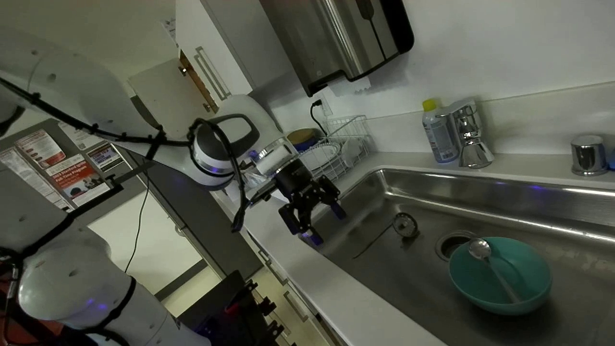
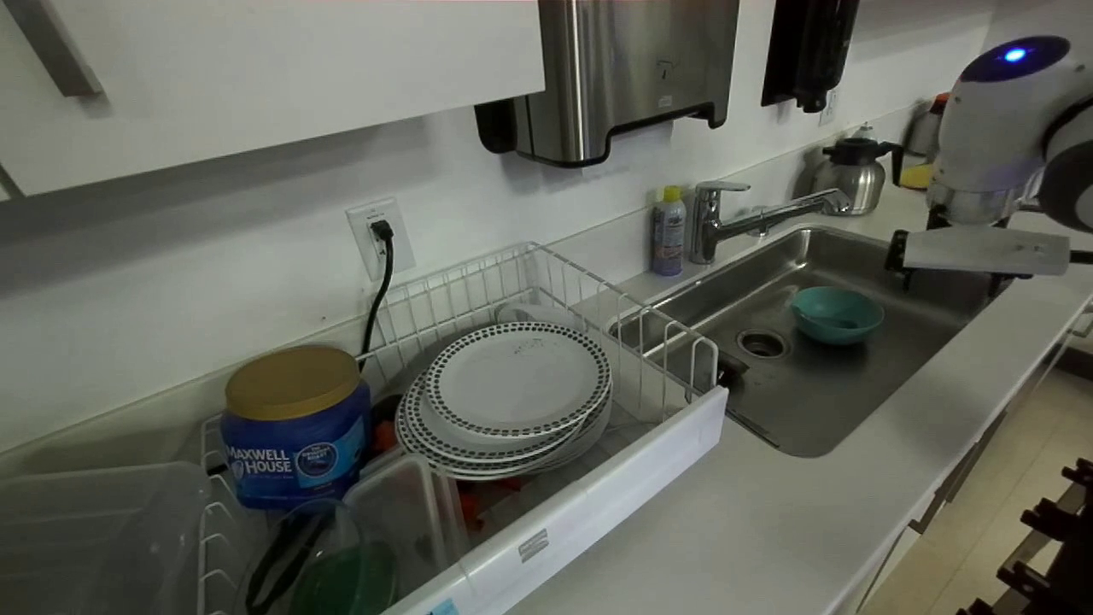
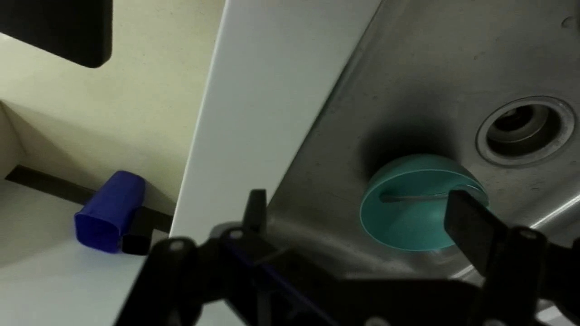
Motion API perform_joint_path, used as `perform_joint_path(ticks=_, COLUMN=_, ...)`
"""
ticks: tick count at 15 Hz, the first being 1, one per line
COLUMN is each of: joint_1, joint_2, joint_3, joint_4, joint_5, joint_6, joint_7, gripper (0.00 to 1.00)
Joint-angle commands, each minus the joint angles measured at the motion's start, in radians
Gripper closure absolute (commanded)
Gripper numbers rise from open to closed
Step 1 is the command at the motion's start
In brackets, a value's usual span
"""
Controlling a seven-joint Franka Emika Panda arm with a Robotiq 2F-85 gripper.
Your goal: Take the blue bowl out of the dish rack and put it in the sink
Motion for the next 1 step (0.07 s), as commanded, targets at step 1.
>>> perform_joint_path(ticks=1, joint_1=-0.117, joint_2=-0.118, joint_3=0.164, joint_4=-0.046, joint_5=0.071, joint_6=-0.081, joint_7=-0.077, gripper=0.0)
